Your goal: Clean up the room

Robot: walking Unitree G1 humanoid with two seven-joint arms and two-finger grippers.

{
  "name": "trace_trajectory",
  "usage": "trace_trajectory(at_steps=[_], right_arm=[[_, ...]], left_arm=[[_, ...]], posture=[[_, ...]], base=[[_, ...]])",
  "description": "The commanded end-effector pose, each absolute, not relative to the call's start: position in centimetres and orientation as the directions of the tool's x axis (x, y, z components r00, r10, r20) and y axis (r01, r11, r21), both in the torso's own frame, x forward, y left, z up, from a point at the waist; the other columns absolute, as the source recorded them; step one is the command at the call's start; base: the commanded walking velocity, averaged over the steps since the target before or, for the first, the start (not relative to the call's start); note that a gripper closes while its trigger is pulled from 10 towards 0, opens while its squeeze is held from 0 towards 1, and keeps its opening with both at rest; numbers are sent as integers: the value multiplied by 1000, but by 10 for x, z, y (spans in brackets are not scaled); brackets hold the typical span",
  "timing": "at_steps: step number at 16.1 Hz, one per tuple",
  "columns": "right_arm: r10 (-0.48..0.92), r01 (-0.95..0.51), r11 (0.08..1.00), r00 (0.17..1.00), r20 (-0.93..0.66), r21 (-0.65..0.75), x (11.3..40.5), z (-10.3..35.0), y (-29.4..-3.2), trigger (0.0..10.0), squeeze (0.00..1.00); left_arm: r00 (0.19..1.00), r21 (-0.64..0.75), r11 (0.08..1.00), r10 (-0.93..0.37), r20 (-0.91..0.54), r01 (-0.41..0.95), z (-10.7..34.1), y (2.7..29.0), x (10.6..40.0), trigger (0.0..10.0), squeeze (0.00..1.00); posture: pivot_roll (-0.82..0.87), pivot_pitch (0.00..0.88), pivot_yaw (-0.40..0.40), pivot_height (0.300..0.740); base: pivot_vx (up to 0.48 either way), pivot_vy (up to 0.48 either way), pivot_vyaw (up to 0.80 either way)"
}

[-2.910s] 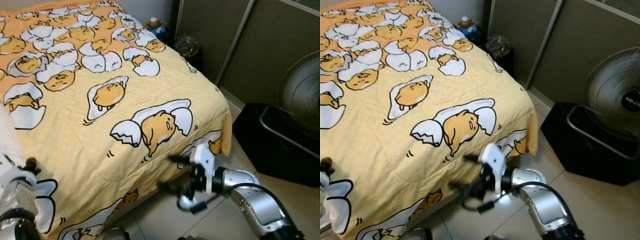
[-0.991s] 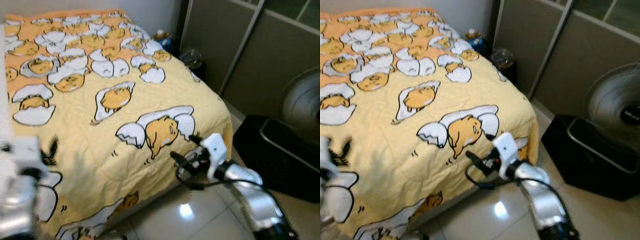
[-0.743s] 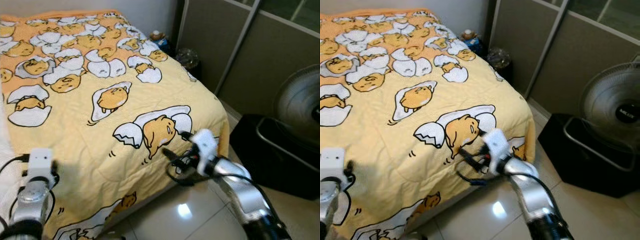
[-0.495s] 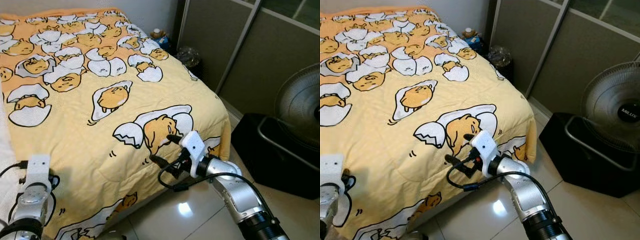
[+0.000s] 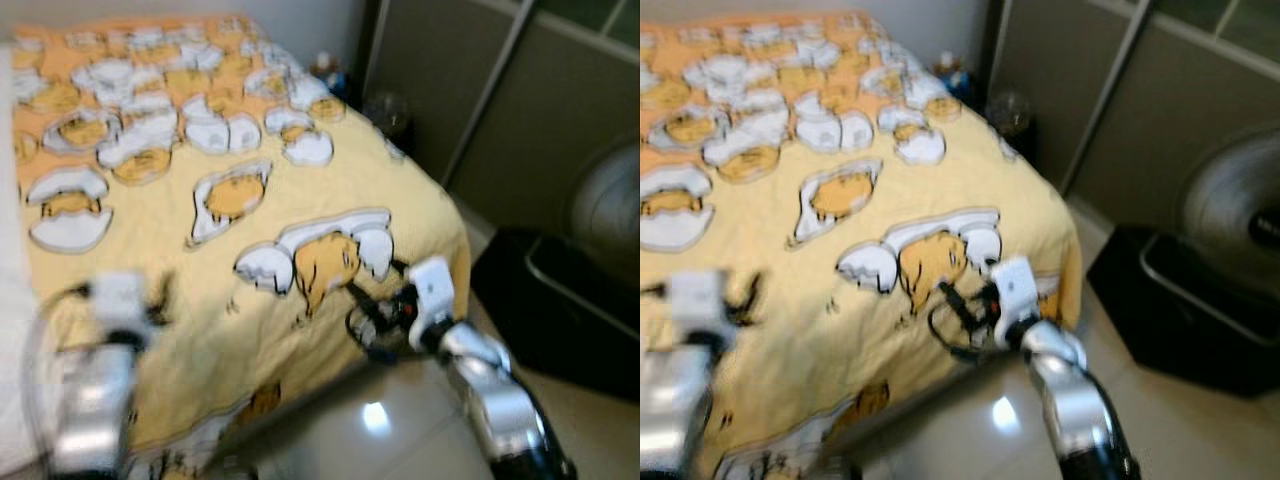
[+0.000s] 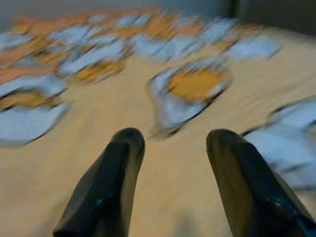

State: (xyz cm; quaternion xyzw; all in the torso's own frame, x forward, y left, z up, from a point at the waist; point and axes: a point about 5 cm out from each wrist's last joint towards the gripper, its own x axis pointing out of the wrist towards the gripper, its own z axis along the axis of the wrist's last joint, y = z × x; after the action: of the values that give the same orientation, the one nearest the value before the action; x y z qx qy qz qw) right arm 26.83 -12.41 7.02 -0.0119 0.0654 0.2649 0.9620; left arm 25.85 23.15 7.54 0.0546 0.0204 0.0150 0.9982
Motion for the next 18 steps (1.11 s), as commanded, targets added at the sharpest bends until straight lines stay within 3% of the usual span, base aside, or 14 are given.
trace_trajectory(at_steps=[1,4,7,11,18], right_arm=[[472,-475,880,874,-113,1,270,73,-130,10000,0],[404,-402,915,907,-120,43,267,67,-134,10000,0],[378,-377,925,911,-168,38,267,60,-138,10000,0],[458,-463,886,872,-174,9,261,60,-132,10000,0],[461,-469,883,869,-182,-2,262,56,-128,10000,0]], left_arm=[[999,105,994,34,-4,-34,82,227,257,10000,0],[1000,92,996,-4,-18,6,81,206,250,10000,0],[997,114,993,-3,-81,12,75,207,240,10000,0],[993,123,992,20,-120,-5,68,211,233,10000,0],[981,169,982,111,-158,-83,54,216,231,10000,0]], posture=[[13,4,-9,740],[14,0,-3,740],[12,0,13,740],[7,0,20,740],[3,0,9,740]], base=[[0,-480,800],[0,-480,533],[0,-480,0],[0,-480,325],[0,0,800]])
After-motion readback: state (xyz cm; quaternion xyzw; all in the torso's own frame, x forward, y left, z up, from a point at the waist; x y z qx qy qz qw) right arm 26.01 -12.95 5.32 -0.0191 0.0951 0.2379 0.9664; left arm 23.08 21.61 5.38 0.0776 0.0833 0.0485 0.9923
